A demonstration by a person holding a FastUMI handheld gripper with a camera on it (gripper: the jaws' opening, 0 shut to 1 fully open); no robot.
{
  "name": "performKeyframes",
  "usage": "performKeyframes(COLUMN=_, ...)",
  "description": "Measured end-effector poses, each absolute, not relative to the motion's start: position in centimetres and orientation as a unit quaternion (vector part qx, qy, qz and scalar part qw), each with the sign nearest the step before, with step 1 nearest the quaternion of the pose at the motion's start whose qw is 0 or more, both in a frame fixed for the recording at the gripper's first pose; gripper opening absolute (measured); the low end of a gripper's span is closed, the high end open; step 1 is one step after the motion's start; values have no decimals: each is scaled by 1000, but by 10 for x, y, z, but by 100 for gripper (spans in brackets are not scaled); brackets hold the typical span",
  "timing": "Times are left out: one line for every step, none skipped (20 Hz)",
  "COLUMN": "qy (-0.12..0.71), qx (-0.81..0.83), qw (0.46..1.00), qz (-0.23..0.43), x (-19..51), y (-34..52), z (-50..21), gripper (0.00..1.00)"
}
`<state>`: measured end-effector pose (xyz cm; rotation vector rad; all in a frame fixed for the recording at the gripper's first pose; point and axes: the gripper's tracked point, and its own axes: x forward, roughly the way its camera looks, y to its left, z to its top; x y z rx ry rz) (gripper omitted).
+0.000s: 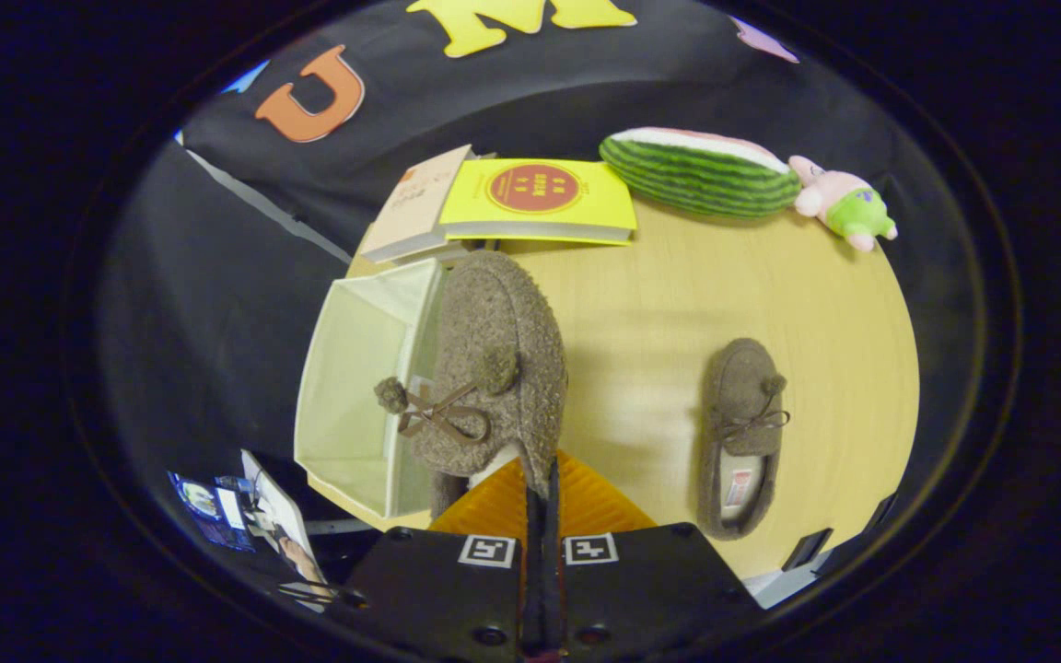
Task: Open the storage box then place both shoes into the box .Put the left shoe in first, then the right shoe, with the right side of both shoes facing outward in a uniform manner.
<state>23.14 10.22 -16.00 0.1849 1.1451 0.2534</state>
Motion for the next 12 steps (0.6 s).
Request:
performKeyframes(qy=540, qx=89, qw=828, qz=125, x=229, y=114, z=-154, gripper=6)
performKeyframes(qy=540, qx=95, qw=826, qz=131, x=228, y=126, z=-150, gripper=6)
performKeyframes(qy=541, qx=103, qw=823, qz=138, x=226, y=139, z=-146, gripper=6)
performKeyframes(qy=542, qx=115, qw=820, qz=147, x=226, y=154, z=-143, gripper=6)
performKeyframes(qy=540, qx=125, qw=818, qz=153, x=227, y=168, z=-141, gripper=6)
performKeyframes(qy=537, qx=138, qw=817, qz=161, x=228, y=182, z=-139, gripper=6)
performKeyframes(qy=533, qx=156, qw=813, qz=173, x=230, y=199, z=-138, gripper=6)
performKeyframes(qy=532, qx=177, qw=808, qz=184, x=231, y=216, z=-138, gripper=6)
performKeyframes(qy=532, qx=195, qw=802, qz=191, x=233, y=231, z=-138, gripper=6)
performKeyframes(qy=532, qx=211, qw=796, qz=194, x=234, y=243, z=-141, gripper=6)
performKeyframes(qy=533, qx=223, qw=793, qz=191, x=238, y=254, z=-145, gripper=6)
performKeyframes(qy=533, qx=230, qw=793, qz=187, x=243, y=266, z=-154, gripper=6)
